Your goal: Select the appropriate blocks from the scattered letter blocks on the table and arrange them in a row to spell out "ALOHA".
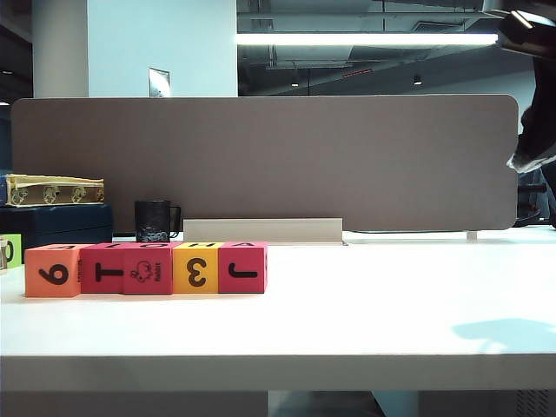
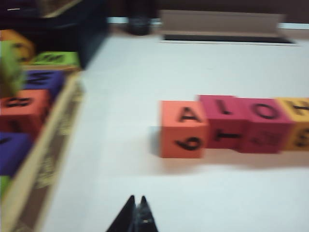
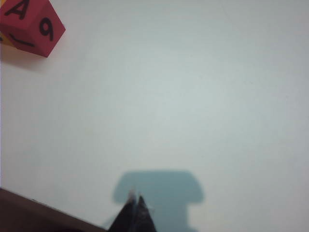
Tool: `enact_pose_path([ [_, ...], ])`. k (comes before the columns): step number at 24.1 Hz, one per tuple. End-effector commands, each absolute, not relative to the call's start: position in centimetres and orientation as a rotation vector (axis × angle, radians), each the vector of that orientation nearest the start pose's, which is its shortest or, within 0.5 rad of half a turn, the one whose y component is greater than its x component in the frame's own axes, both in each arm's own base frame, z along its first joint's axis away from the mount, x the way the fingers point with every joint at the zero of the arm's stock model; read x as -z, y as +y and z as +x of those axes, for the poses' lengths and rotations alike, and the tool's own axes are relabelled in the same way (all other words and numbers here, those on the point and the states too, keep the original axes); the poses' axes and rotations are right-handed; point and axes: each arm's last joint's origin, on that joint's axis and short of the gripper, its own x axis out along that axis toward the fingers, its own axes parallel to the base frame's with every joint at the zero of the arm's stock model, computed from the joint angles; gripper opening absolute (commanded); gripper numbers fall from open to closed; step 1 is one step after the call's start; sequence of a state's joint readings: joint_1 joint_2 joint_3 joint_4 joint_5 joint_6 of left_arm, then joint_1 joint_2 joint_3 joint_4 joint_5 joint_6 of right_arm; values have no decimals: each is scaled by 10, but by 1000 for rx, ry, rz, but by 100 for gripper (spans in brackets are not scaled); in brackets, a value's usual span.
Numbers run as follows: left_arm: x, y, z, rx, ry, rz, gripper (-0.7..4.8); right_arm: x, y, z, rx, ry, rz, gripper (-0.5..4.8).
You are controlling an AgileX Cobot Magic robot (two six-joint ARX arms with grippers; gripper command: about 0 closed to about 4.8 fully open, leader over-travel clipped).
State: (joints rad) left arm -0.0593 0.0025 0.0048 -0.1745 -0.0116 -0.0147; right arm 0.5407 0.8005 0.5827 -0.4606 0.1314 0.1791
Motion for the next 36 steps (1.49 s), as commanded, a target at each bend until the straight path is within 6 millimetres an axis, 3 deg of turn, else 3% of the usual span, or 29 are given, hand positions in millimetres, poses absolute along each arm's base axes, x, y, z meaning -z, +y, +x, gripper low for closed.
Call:
enact_pose_path([
  [1, -147, -4, 96, -9, 189, 2, -5, -241, 81, 143, -334, 657, -44, -1],
  [21, -148, -3, 96, -11, 179, -1, -5, -241, 81, 143, -334, 657, -45, -1],
  [24, -148, -3, 96, -11, 179, -1, -5, -242, 79, 148, -264, 557, -168, -1],
  [27, -148, -3, 96, -11, 179, -1, -5, -226, 55, 152, -184, 342, 26, -1],
  [30, -148, -3, 96, -10, 179, -1, -5, -196, 26, 136, -64, 184, 210, -1],
  [36, -148, -3, 96, -11, 179, -1, -5, -164, 8, 117, 40, 70, 233, -1],
])
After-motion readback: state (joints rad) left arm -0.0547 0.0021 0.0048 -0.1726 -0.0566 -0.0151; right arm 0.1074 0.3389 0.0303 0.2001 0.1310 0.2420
